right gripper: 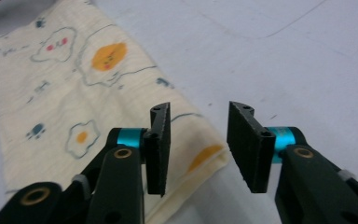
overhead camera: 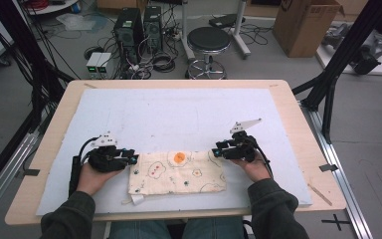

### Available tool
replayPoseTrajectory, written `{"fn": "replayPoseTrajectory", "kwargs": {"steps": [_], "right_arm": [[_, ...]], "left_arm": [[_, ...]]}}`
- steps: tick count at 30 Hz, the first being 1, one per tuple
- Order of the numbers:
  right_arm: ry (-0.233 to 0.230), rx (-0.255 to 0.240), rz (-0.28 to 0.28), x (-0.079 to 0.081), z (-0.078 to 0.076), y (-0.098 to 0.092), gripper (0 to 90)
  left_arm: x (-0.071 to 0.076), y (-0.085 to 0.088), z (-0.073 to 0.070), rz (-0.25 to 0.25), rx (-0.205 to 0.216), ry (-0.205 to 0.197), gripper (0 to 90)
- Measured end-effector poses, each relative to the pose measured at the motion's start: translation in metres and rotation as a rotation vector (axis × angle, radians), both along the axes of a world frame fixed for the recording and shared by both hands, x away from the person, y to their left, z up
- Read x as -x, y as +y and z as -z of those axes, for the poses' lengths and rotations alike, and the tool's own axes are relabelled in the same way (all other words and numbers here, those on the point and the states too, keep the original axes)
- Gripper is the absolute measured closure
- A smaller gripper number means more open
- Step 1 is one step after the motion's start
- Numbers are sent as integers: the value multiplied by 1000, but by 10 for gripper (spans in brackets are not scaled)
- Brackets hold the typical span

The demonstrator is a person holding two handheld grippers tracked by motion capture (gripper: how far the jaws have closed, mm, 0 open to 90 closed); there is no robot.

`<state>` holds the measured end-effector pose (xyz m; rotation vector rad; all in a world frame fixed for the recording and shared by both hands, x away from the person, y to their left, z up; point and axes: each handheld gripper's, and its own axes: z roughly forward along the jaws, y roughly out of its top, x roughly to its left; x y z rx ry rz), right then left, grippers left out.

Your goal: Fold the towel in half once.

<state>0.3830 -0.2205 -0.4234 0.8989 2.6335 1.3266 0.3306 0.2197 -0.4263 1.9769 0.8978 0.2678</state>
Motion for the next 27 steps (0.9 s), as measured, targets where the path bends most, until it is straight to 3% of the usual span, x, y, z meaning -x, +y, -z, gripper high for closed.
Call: {"fn": "replayPoseTrajectory", "kwargs": {"steps": [2, 4, 6, 9, 12, 14, 17, 23, 27], "right_arm": [[29, -12, 12, -7, 2, 1, 554], [50, -18, 15, -13, 5, 2, 538], [74, -20, 13, -17, 9, 4, 546], [100, 13, -10, -19, 14, 7, 619], [118, 32, -33, -19, 16, 8, 746], [109, 50, -45, -18, 16, 9, 818], [102, 61, -34, -18, 14, 6, 848], [90, 80, -17, -16, 13, 3, 851], [89, 34, -20, -14, 13, 1, 730]], "left_arm": [[-7, 0, 0, -26, 13, -3, 624], [-15, 1, 4, -49, 26, 24, 600], [-20, 1, 10, -47, 32, 76, 592], [-23, -1, 16, -25, 1, 108, 680], [-22, -1, 16, 0, -22, 102, 818], [-22, -2, 16, 0, -30, 99, 850], [-21, -2, 15, -13, -44, 81, 862], [-20, -2, 15, -21, -39, 76, 862], [-19, -1, 11, -19, 5, 60, 800]]}}
